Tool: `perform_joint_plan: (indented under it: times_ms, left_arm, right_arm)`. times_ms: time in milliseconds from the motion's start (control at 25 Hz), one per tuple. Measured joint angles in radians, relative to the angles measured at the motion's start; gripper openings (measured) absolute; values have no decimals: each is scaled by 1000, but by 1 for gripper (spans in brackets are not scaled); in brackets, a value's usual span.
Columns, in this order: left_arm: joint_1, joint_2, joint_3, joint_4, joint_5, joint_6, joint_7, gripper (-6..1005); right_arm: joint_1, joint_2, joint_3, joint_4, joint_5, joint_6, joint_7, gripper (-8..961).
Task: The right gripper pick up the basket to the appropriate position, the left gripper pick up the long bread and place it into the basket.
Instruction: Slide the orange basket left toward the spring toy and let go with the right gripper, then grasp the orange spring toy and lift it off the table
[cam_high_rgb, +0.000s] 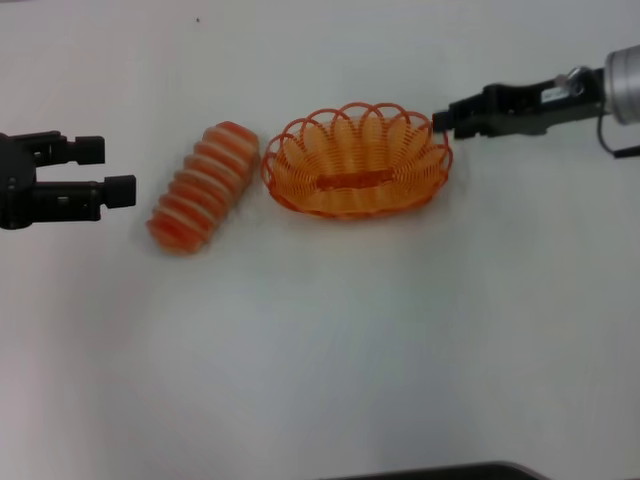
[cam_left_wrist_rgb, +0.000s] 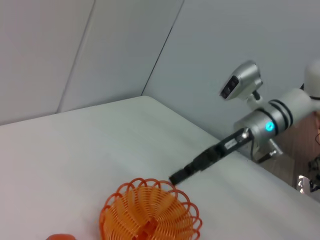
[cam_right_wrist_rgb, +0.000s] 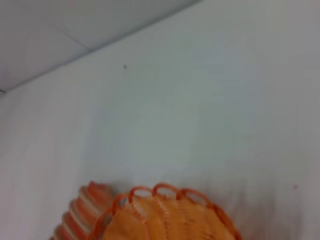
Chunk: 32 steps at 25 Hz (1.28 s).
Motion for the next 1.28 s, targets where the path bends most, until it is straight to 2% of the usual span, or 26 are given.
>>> perform_joint_plan:
  times_ms: [120,240,440,640,760,1000,1120,1280]
  left_arm:
    - [4,1,-1,1,0,2,0,872]
    - [5,1,-7,2,-1,5,-1,872]
    - [2,-9,-53,8,-9,7,-2,873]
    - [-3,-18,-64,13,-9,2,-6,872]
    - [-7,-20,-64,14,-6,-5,-13,872]
    - [-31,-18,-38,48,20,-40,-147,872]
    - [-62,-21,18,120,104,-96,-290,872]
    - [-123,-51,165,200,287,-209,-452,872]
  right_arm:
    - [-27,-6,78,-107,27,-68,-14,354]
    - [-64,-5,130,-220,133,-151,-105,485]
    - [-123,11,134,-363,322,-344,-345,705]
    - [-117,-18,111,-376,244,-549,-530,852]
    - [-121,-20,91,-384,156,-581,-596,849]
    - [-123,8,82,-385,22,-542,-616,844]
    - [-124,20,81,-384,11,-504,-619,839]
    - [-123,28,79,-378,10,-476,-634,836]
